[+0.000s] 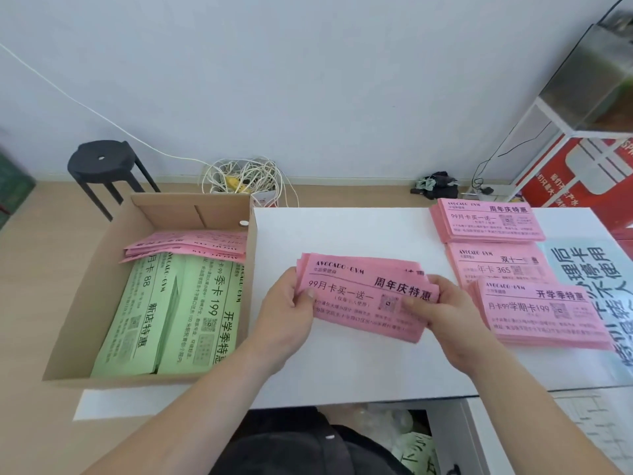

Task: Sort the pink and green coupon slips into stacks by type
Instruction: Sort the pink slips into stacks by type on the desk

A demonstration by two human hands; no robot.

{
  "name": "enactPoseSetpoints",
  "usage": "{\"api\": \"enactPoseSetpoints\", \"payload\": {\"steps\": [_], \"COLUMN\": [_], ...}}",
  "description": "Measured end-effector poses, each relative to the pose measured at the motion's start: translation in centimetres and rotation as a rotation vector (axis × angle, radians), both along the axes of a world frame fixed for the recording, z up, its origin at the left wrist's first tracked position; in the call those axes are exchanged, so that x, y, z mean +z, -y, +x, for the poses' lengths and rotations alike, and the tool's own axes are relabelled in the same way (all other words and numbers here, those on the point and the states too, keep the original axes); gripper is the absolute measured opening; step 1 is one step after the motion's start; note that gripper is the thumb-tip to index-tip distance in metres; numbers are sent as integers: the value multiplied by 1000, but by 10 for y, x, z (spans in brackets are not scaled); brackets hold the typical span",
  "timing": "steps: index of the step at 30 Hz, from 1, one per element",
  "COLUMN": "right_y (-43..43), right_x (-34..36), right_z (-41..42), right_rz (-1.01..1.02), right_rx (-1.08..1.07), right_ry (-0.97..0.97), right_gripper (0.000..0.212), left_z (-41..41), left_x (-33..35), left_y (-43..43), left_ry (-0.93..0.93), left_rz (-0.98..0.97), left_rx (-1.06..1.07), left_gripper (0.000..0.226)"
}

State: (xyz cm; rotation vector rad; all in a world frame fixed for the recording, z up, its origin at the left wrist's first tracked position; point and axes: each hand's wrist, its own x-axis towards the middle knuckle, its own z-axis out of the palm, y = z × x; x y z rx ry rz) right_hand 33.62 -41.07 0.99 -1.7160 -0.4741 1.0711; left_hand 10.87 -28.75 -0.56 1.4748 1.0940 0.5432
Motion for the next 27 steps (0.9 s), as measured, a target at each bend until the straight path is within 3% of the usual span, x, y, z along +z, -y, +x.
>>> {"api": "enactPoseSetpoints", "payload": {"steps": [5,13,19,24,27], "right_y": [-3,6,-5,-13,-12], "right_x": [-1,-48,-46,-36,-43], "right_z": [3,4,1,22,30], "right_rz": [45,-14,-80,-201,-339], "right_rx": [-59,-43,-88,80,166], "right_ry": [235,201,237,412,400], "right_gripper": [16,27,30,5,8], "left_z": [6,10,27,32,28], "left_x": [-20,-52,-53,-40,-44], "left_y": [13,26,27,11,7], "left_ry": [11,-109,-314,-277,-338], "left_rz": [27,76,121,90,61], "left_rx": [68,67,59,55,-12], "left_gripper": [26,29,23,9,9]}}
